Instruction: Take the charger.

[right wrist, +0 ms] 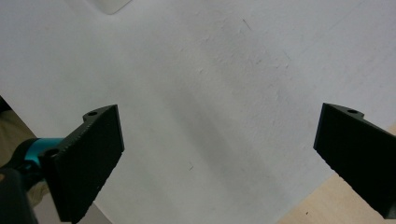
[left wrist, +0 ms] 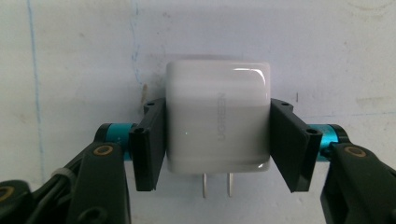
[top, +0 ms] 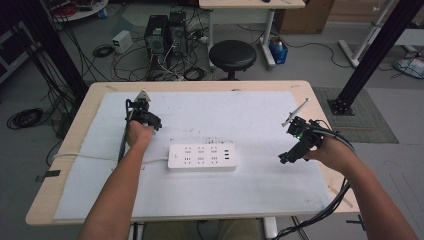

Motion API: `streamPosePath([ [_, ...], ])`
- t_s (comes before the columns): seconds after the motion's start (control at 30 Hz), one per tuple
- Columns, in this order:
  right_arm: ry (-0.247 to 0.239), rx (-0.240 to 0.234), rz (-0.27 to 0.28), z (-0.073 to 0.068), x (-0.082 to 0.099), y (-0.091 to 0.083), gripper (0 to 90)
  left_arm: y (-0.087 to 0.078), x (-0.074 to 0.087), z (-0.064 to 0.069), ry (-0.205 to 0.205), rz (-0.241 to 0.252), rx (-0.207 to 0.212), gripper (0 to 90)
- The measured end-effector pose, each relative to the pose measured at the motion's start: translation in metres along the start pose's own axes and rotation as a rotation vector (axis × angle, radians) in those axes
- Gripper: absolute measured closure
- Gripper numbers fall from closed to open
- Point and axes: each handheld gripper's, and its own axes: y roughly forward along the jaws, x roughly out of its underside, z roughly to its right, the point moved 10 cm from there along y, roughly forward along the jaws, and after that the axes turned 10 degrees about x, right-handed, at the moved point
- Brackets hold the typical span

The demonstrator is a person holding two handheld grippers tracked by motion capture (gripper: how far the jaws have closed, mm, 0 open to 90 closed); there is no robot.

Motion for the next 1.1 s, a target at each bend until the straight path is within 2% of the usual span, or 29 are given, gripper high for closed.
streamPosePath([
  [0.03, 0.002, 0.002, 0.000, 0.001, 0.000, -0.001, 1.3, -0.002, -0.001, 0.000, 0.016, 0.007, -0.003, 42.3],
  [0.1, 0.009, 0.003, 0.003, 0.001, 0.000, 0.000, 1.3, -0.003, -0.001, 0.000, 0.019, 0.014, -0.002, 42.4],
  [0.13, 0.009, 0.005, 0.004, 0.001, 0.000, 0.000, 1.3, -0.007, -0.002, 0.002, 0.044, 0.020, 0.006, 42.4],
  [0.23, 0.010, 0.006, 0.003, 0.001, 0.000, 0.000, 1.2, -0.013, -0.002, 0.003, 0.058, 0.028, 0.020, 42.4],
  [0.33, 0.014, 0.009, 0.005, 0.002, 0.000, -0.001, 1.3, -0.024, -0.003, 0.002, 0.092, 0.046, 0.033, 42.4],
  [0.37, 0.010, 0.010, 0.011, 0.002, -0.001, -0.001, 1.3, -0.032, -0.002, 0.002, 0.112, 0.059, 0.044, 42.4],
  [0.43, 0.011, 0.010, 0.011, 0.002, -0.001, -0.001, 1.3, -0.037, -0.002, 0.002, 0.119, 0.066, 0.050, 42.4],
  [0.47, 0.006, 0.009, 0.011, 0.002, -0.001, -0.001, 1.3, -0.046, -0.002, 0.004, 0.144, 0.084, 0.061, 42.4],
  [0.5, 0.012, 0.009, 0.005, 0.001, 0.000, -0.001, 1.3, -0.051, -0.001, 0.005, 0.164, 0.081, 0.066, 42.4],
  [0.57, 0.006, 0.009, 0.010, 0.000, -0.001, -0.001, 1.3, -0.055, 0.000, 0.007, 0.174, 0.088, 0.067, 42.4],
  [0.63, 0.003, 0.008, 0.013, -0.001, -0.002, -0.002, 1.3, -0.064, 0.001, 0.010, 0.207, 0.098, 0.071, 42.4],
  [0.67, -0.003, 0.008, 0.013, -0.001, -0.002, -0.002, 1.3, -0.074, 0.003, 0.016, 0.245, 0.110, 0.086, 42.4],
  [0.7, -0.003, 0.008, 0.013, -0.001, -0.002, -0.002, 1.3, -0.074, 0.003, 0.016, 0.245, 0.110, 0.086, 42.4],
  [0.73, 0.005, 0.007, 0.012, -0.003, -0.002, -0.003, 1.3, -0.079, 0.004, 0.018, 0.262, 0.110, 0.095, 42.4],
  [0.77, 0.003, 0.008, 0.016, -0.003, -0.002, -0.003, 1.3, -0.087, 0.007, 0.025, 0.301, 0.116, 0.108, 42.4],
  [0.8, 0.002, 0.008, 0.018, -0.004, -0.002, -0.004, 1.3, -0.092, 0.008, 0.028, 0.321, 0.119, 0.117, 42.4],
  [0.83, -0.001, 0.008, 0.021, -0.004, -0.002, -0.004, 1.3, -0.092, 0.008, 0.028, 0.321, 0.119, 0.117, 42.4],
  [0.87, 0.000, 0.008, 0.019, -0.004, -0.002, -0.004, 1.3, -0.099, 0.011, 0.034, 0.359, 0.121, 0.138, 42.4],
  [0.9, -0.002, 0.010, 0.020, -0.004, -0.002, -0.005, 1.3, -0.099, 0.011, 0.034, 0.359, 0.121, 0.138, 42.4],
  [0.93, 0.000, 0.009, 0.020, -0.005, -0.001, -0.005, 1.3, -0.103, 0.012, 0.037, 0.376, 0.126, 0.147, 42.4],
  [1.0, 0.002, 0.010, 0.027, -0.005, -0.002, -0.006, 1.3, -0.114, 0.018, 0.046, 0.439, 0.120, 0.176, 42.4],
  [1.07, 0.006, 0.013, 0.026, -0.005, -0.001, -0.007, 1.3, -0.117, 0.019, 0.048, 0.451, 0.120, 0.179, 42.4],
  [1.1, 0.006, 0.013, 0.026, -0.005, -0.001, -0.007, 1.3, -0.121, 0.022, 0.052, 0.477, 0.116, 0.188, 42.4],
])
